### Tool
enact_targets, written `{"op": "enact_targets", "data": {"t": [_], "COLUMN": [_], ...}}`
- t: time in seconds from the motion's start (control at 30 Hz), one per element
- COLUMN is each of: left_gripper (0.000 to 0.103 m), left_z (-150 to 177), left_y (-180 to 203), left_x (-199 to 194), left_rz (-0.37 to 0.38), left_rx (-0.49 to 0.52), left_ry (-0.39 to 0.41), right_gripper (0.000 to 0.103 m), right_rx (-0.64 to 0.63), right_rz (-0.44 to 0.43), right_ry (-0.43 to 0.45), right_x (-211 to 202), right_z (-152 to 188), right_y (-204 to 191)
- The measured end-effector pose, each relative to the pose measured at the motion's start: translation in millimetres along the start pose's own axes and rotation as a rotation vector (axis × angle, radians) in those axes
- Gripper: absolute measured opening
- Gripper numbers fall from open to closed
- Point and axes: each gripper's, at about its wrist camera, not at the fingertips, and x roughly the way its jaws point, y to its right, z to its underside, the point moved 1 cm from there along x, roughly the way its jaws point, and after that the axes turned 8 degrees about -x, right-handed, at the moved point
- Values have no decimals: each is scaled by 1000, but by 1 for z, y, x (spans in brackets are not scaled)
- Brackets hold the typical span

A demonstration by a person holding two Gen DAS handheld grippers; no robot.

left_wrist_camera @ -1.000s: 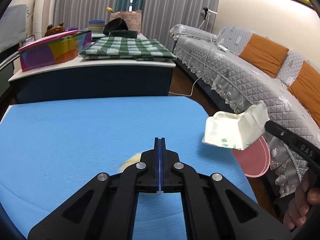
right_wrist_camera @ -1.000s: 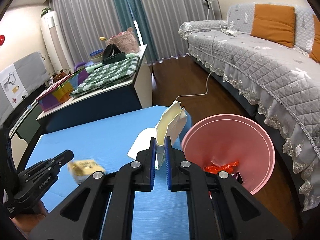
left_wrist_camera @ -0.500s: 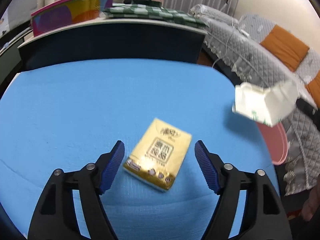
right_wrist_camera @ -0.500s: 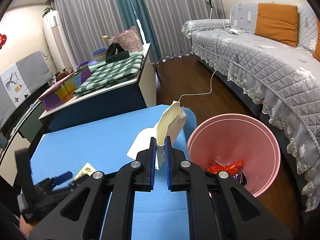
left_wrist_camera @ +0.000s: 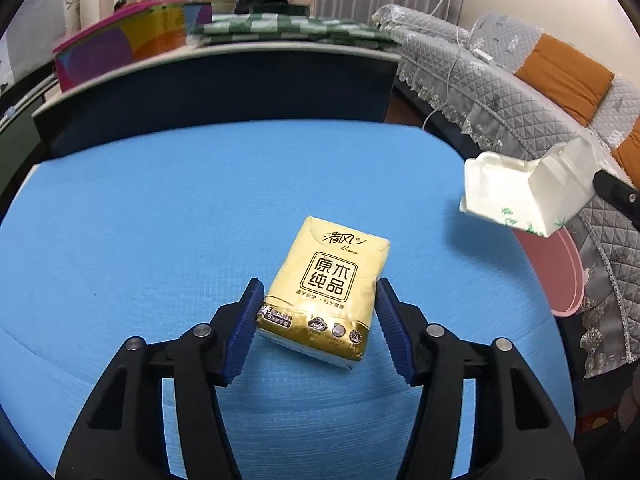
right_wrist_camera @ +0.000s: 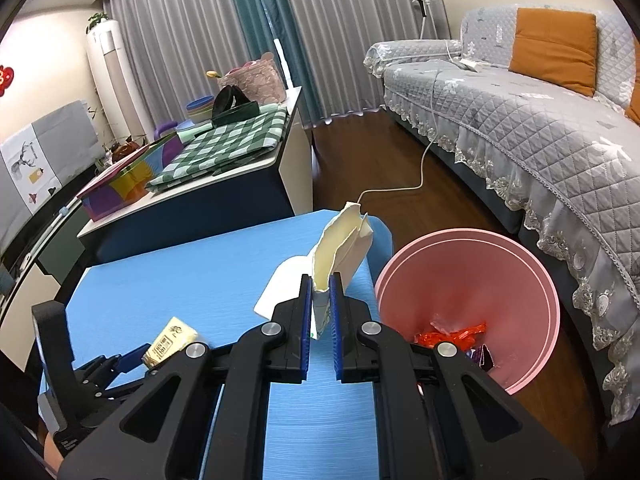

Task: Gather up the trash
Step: 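Lift and carry the tissue pack and white wrapper with both tools over the pink bin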

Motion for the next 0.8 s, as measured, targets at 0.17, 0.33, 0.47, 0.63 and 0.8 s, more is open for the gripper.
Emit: {"op": "enact_targets", "data": {"t": [0.17,0.33,0.47,0.63,0.8], "left_gripper": [56,56,56,56,56], "left_z": [-7,-14,-19,-22,-21], "left_y": [5,12,25,42,63], "left_x": [-10,-17,-21,-25,-27], "left_rz": [14,29,43,68,102], "left_rx": [-9,-7,5,21,54], "left_ry": [46,79,100,116,123], "right_gripper": [9,9,9,9,9], "right_rx": [-5,-5,4,23,69], "right_rz": [12,27,43,69,116], "right_ry": [7,16,26,33,43], "right_x": [-3,-8,-12,-15,-20], "right_z": [-1,-3,-4,-3,-3], "right_y": [2,8,17,34,64]}}
